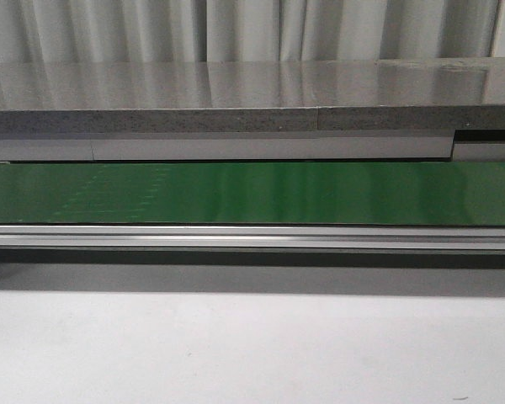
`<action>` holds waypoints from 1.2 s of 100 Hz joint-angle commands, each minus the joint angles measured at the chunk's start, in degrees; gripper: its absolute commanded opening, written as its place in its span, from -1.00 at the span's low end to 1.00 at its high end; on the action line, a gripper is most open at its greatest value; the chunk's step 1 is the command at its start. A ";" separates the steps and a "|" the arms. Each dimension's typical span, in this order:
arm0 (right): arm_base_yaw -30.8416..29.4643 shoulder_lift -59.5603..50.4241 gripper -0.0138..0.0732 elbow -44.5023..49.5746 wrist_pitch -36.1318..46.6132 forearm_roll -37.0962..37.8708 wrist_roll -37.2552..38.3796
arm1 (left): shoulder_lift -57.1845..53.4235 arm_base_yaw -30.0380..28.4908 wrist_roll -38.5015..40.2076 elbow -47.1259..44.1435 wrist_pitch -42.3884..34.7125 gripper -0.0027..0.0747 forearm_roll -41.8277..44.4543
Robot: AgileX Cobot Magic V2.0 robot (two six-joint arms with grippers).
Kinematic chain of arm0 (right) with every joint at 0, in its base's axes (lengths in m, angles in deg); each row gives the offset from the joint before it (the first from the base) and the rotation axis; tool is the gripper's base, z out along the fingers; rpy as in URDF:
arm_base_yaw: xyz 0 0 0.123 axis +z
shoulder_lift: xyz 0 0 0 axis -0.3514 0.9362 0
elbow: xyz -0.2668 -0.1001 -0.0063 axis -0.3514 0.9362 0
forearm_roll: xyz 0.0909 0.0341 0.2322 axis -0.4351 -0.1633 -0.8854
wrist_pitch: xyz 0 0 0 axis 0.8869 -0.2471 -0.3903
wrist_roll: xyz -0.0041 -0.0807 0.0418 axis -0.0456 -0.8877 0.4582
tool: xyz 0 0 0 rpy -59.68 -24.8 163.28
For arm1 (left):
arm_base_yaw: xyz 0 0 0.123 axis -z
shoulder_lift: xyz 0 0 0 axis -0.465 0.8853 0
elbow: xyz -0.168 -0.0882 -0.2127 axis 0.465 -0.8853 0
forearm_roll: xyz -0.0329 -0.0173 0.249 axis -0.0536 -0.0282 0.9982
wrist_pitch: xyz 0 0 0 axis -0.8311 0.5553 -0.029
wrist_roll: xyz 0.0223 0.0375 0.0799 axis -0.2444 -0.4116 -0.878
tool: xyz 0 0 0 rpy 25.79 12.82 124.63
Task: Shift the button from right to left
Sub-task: 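Lower the right gripper over the yellow-capped button in the green tray, then close the right gripper on the button body and lift it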
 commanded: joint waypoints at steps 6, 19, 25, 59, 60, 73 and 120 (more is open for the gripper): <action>-7.14 2.64 0.77 -2.04 5.03 -6.82 -7.06 | -1.75 -0.03 0.61 -2.54 -4.58 -0.98 -0.02; -12.50 5.84 0.77 -2.04 6.17 -12.58 -12.75 | -1.75 -0.03 0.61 -2.54 -4.58 -0.98 -0.02; -14.01 7.75 0.77 -2.04 6.98 -15.64 -16.06 | -1.75 -0.03 0.61 -2.54 -4.58 -0.98 -0.02; -17.04 18.47 0.77 -2.40 15.75 -20.14 -23.24 | -1.75 -0.03 0.61 -2.54 -4.58 -0.98 -0.02; -17.04 18.97 0.77 -2.57 16.28 -20.15 -23.37 | -1.75 -0.03 0.61 -2.54 -4.58 -0.98 -0.02; -17.04 23.46 0.77 -5.73 17.53 -20.08 -24.60 | -1.75 -0.03 0.61 -2.54 -4.58 -0.98 -0.02; -14.22 40.20 0.77 -17.97 10.63 -20.14 -27.94 | -1.75 -0.03 0.61 -2.54 -4.58 -0.98 -0.02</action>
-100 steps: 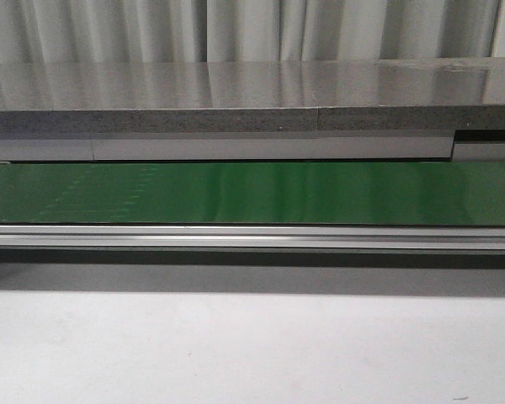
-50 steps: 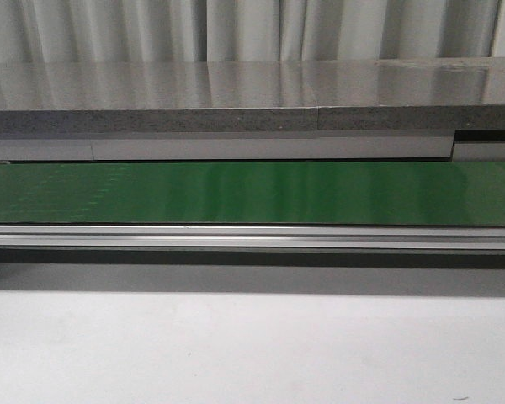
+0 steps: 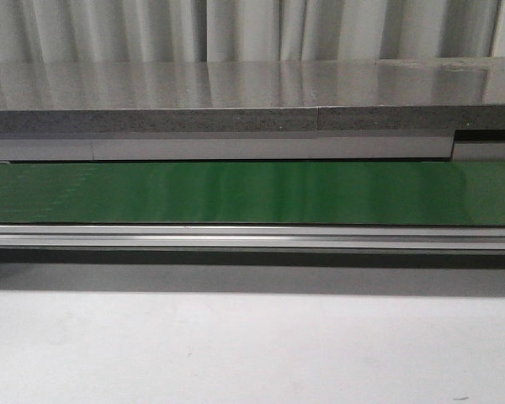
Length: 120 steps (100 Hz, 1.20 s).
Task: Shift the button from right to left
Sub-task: 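Close the right gripper on the button body and lift it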
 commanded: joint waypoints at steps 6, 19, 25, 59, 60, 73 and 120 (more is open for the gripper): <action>1.19 1.07 0.77 -3.33 -0.67 -0.89 -1.02 | -1.75 -0.03 0.61 -2.54 -4.58 -0.98 -0.02; 2.17 4.25 0.77 -4.31 -0.67 -0.96 -1.02 | -1.75 -0.03 0.61 -2.54 -4.58 -0.98 -0.02; 2.28 5.50 0.77 -4.66 -0.79 -1.03 -1.02 | -1.75 -0.03 0.61 -2.54 -4.58 -0.98 -0.02; 3.41 7.68 -0.04 -6.21 -2.04 -1.08 0.47 | -1.75 -0.03 0.61 -2.54 -4.58 -0.98 -0.02; 3.41 7.68 -0.07 -6.21 -2.04 -1.08 0.64 | -1.75 -0.03 0.61 -2.54 -4.58 -0.98 -0.02; 3.59 7.40 -0.36 -6.42 -2.10 -1.03 3.28 | -1.75 -0.03 0.61 -2.54 -4.58 -0.98 -0.02; 9.51 -10.34 -0.35 -8.12 -13.63 6.94 16.12 | -1.75 -0.03 0.61 -2.54 -4.58 -0.98 -0.02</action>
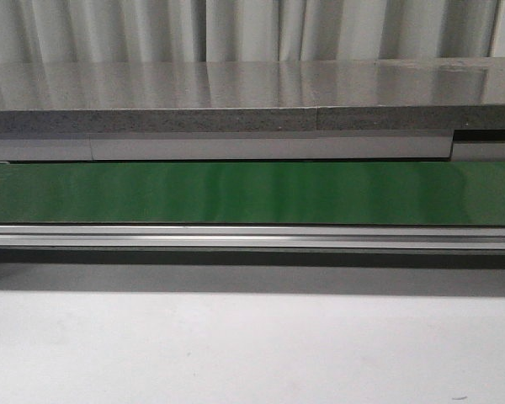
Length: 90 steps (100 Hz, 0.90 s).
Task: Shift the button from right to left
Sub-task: 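Close the right gripper on the button body and lift it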
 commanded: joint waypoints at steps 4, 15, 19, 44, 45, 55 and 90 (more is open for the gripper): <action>2.24 -7.27 -0.35 -1.96 -1.56 0.29 0.57 | -1.75 -0.03 0.61 -2.54 -4.58 -0.98 -0.02; 4.03 -9.03 -0.35 -1.96 -2.56 0.29 0.57 | -1.75 -0.03 0.61 -2.54 -4.58 -0.98 -0.02; 5.10 -9.10 -0.35 -1.96 -3.81 0.29 0.66 | -1.75 -0.03 0.61 -2.54 -4.58 -0.98 -0.02; 13.32 -7.49 -0.35 -1.70 -3.65 2.02 5.72 | -1.75 -0.03 0.61 -2.54 -4.58 -0.98 -0.02; 13.55 -7.35 -0.35 -1.70 -3.56 2.13 5.90 | -1.75 -0.03 0.61 -2.54 -4.58 -0.98 -0.02; 14.32 -5.50 -0.35 -1.70 -3.95 2.73 5.97 | -1.75 -0.03 0.61 -2.54 -4.58 -0.98 -0.02; 14.78 0.76 -0.35 -1.70 -3.76 2.86 5.97 | -1.75 -0.03 0.61 -2.54 -4.58 -0.98 -0.02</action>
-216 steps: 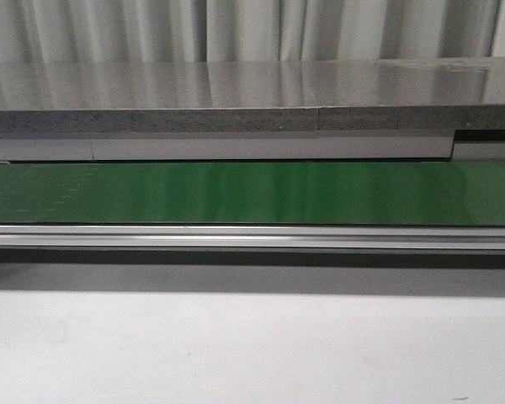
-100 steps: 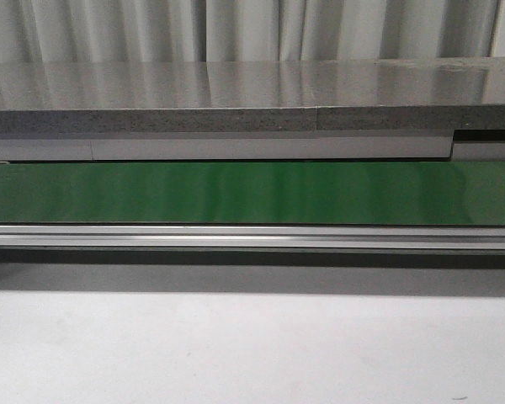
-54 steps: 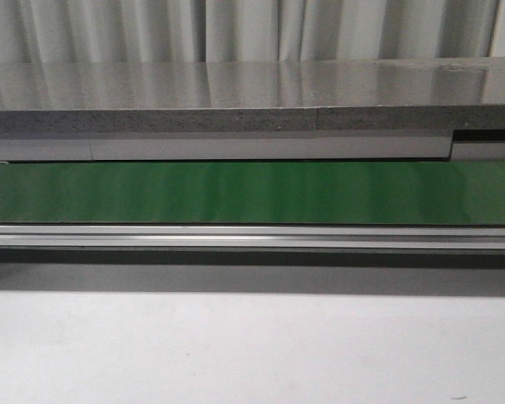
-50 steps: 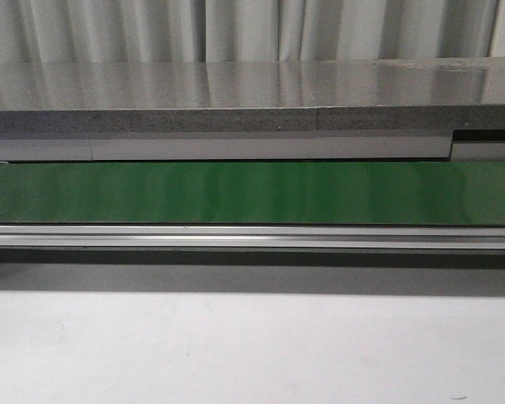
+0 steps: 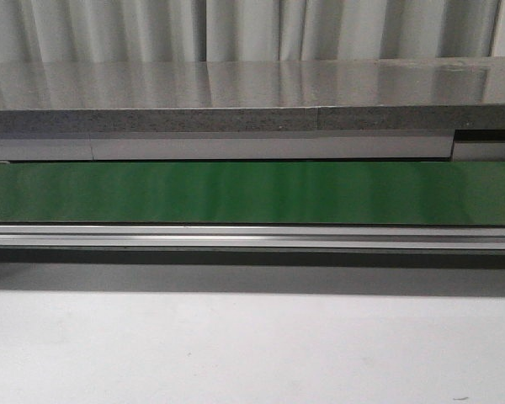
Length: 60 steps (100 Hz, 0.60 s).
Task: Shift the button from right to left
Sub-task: 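Close the right gripper on the button body and lift it, then set the button on the belt end near the green tray, release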
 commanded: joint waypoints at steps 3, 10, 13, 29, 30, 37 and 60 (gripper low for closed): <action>0.07 -1.70 -0.33 -1.70 1.39 0.09 0.19 | -1.75 -0.03 0.61 -2.54 -4.58 -0.98 -0.02; 0.07 -1.46 -0.16 -1.70 1.38 0.09 0.19 | -1.75 -0.03 0.61 -2.54 -4.58 -0.98 -0.02; 0.13 -1.40 -0.05 -1.70 1.32 0.09 0.19 | -1.75 -0.03 0.61 -2.54 -4.58 -0.98 -0.02; 0.45 -1.88 0.63 -1.70 1.25 0.09 0.19 | -1.75 -0.03 0.61 -2.54 -4.58 -0.98 -0.02; 0.51 -1.94 0.65 -1.70 1.25 0.09 0.19 | -1.75 -0.03 0.61 -2.54 -4.58 -0.98 -0.02; 1.09 -2.71 0.64 -1.70 1.25 0.14 0.19 | -1.75 -0.03 0.61 -2.54 -4.58 -0.98 -0.02; 5.96 -8.32 0.45 -1.37 -0.65 3.45 1.99 | -1.75 -0.03 0.61 -2.54 -4.58 -0.98 -0.02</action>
